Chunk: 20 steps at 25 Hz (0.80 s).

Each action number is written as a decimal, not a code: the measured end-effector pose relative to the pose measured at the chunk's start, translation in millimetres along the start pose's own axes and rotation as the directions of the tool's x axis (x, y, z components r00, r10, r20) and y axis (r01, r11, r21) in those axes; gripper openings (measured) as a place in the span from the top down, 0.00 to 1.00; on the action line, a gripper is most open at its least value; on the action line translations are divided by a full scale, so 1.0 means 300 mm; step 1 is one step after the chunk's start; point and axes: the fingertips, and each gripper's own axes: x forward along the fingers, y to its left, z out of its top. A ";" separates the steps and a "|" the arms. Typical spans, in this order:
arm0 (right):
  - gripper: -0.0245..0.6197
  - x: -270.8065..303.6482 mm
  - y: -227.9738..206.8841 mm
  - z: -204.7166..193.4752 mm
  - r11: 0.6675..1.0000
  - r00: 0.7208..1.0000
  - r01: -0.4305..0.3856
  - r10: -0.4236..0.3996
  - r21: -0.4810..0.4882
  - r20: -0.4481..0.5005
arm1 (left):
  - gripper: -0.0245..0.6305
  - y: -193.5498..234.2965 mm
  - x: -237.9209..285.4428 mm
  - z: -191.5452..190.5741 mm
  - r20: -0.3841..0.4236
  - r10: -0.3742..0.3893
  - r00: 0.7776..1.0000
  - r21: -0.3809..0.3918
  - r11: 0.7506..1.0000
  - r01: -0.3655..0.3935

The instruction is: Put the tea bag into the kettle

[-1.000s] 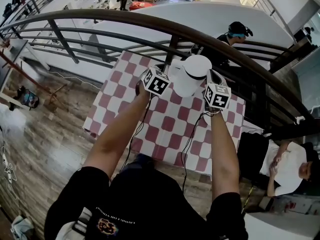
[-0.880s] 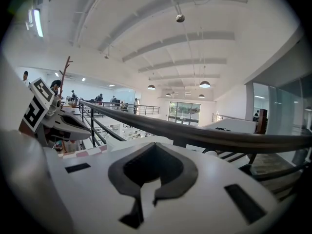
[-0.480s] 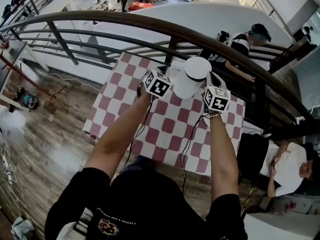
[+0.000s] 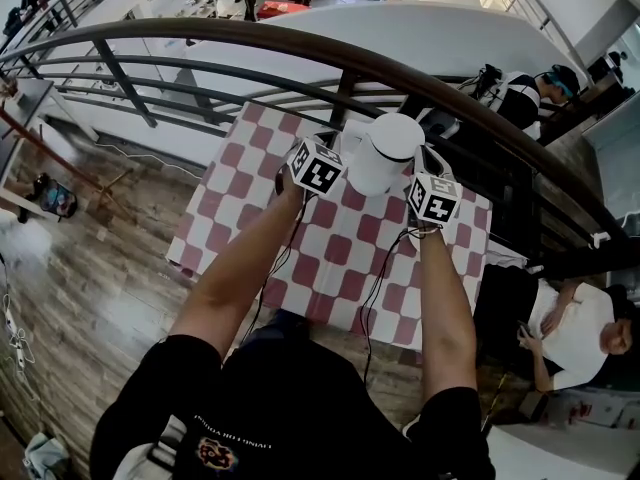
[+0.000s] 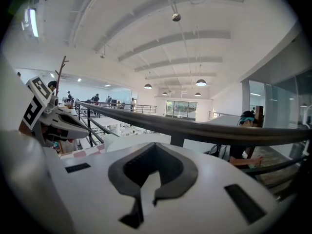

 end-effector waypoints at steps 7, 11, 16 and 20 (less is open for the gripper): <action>0.94 0.026 0.007 -0.110 0.998 0.995 -0.035 0.040 0.057 -0.094 | 0.96 -0.015 0.019 -0.024 -0.013 -0.011 1.000 -0.003 1.000 0.011; 0.94 0.028 0.006 -0.105 0.998 0.996 -0.034 0.038 0.058 -0.082 | 0.96 -0.013 0.026 -0.024 -0.016 -0.013 1.000 0.000 1.000 0.013; 0.94 0.025 0.007 -0.102 0.999 0.996 -0.032 0.035 0.045 -0.082 | 0.96 -0.016 0.023 -0.015 -0.012 -0.014 1.000 0.003 1.000 0.014; 0.94 0.002 0.019 -0.102 0.999 0.996 -0.047 0.049 0.024 -0.069 | 0.96 -0.023 0.008 -0.006 0.003 -0.015 1.000 0.009 1.000 0.015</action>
